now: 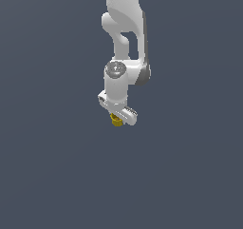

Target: Pick up the object and move it to a goal position.

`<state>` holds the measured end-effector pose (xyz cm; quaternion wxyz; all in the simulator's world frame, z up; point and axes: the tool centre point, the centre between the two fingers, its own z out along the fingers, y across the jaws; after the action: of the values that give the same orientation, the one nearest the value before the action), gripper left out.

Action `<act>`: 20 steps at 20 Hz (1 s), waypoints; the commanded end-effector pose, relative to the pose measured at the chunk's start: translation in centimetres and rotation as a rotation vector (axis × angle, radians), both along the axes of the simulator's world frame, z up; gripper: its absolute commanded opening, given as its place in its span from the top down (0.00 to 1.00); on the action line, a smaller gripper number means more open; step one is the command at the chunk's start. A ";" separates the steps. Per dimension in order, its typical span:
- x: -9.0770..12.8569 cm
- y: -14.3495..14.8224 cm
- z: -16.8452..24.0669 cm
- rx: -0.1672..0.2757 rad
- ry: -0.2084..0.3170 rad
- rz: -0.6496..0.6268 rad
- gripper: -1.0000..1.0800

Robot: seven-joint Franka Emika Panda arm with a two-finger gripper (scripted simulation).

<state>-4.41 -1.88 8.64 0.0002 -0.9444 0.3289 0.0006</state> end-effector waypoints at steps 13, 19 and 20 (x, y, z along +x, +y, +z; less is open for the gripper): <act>1.0 -4.9 14.2 0.000 -0.002 -0.002 1.00; 1.6 -7.0 20.6 0.000 -0.002 -0.002 1.00; 1.7 -7.3 21.6 0.000 -0.002 -0.002 1.00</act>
<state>-2.85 -8.68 28.57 0.0002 -0.9440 0.3300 0.0000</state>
